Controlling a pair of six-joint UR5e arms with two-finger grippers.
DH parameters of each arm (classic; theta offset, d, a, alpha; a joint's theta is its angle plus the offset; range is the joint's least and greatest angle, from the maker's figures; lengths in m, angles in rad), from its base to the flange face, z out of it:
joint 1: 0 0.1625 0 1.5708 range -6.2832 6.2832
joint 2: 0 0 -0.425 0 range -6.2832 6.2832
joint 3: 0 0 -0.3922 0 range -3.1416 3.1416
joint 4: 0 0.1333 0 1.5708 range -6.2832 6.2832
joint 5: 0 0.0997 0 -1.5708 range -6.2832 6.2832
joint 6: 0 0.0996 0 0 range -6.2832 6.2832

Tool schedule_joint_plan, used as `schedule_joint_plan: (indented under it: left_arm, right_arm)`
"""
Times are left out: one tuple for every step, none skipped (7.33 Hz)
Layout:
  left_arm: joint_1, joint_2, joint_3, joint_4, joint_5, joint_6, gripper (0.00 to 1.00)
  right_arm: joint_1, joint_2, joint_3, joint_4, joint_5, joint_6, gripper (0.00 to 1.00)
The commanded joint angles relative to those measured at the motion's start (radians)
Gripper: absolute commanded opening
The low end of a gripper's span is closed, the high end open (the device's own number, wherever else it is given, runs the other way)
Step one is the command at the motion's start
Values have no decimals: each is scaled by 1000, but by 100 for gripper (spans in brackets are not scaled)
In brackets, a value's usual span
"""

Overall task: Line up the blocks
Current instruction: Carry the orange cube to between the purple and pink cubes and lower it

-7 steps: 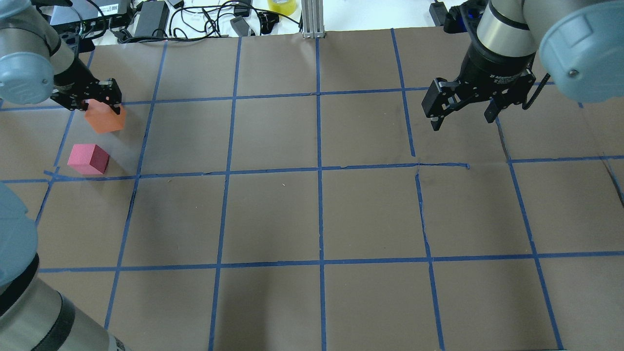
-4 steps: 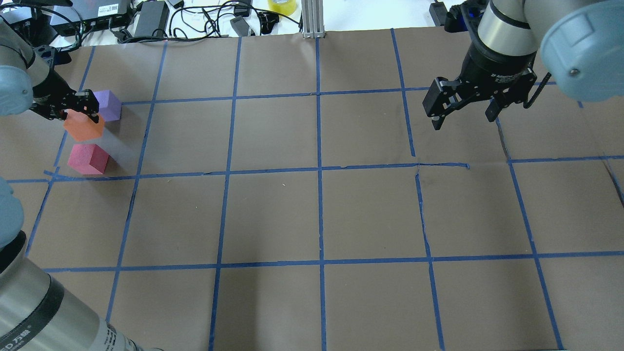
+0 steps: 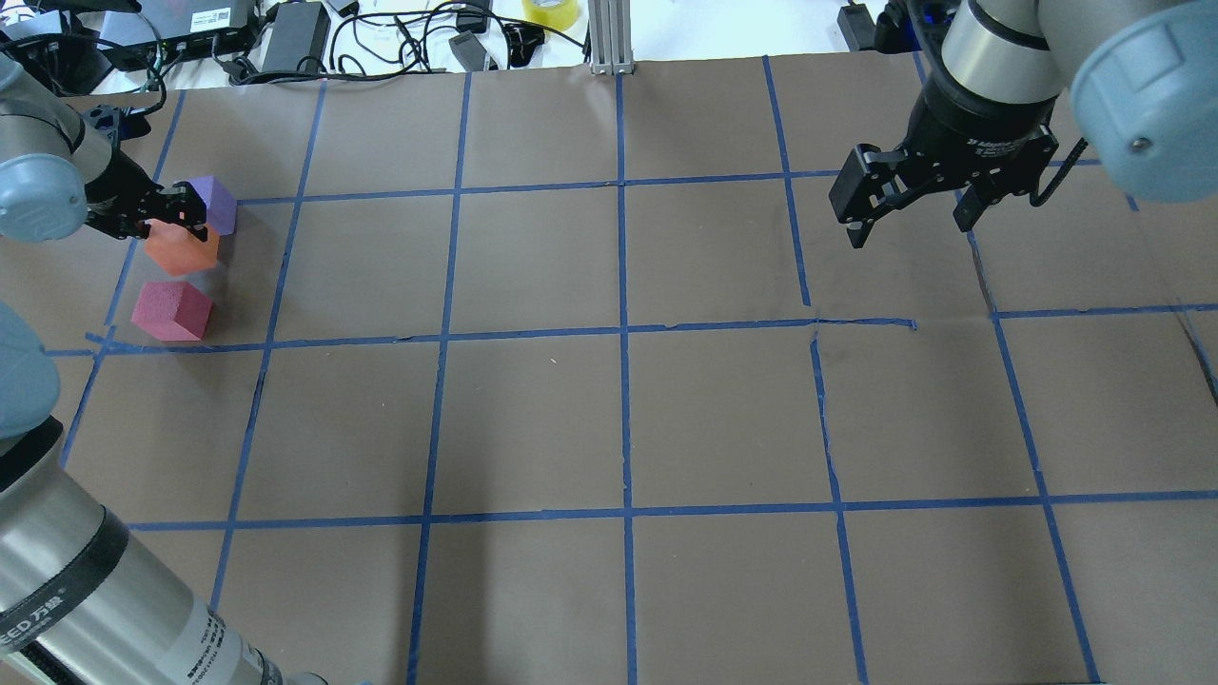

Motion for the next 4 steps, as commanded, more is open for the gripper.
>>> schedule_joint_plan:
  left_arm:
    - [0, -10, -5, 3, 2, 28, 40]
    - [0, -10, -5, 4, 9, 124, 40]
    - [0, -10, -6, 4, 9, 126, 40]
    - [0, -10, -6, 4, 11, 129, 40]
  right_arm:
    - [2, -1, 0, 0, 0, 0, 100]
    - [0, -1, 2, 2, -1, -2, 100]
    - [2, -1, 2, 4, -1, -2, 100]
    - [-3, -7, 0, 4, -3, -3, 100]
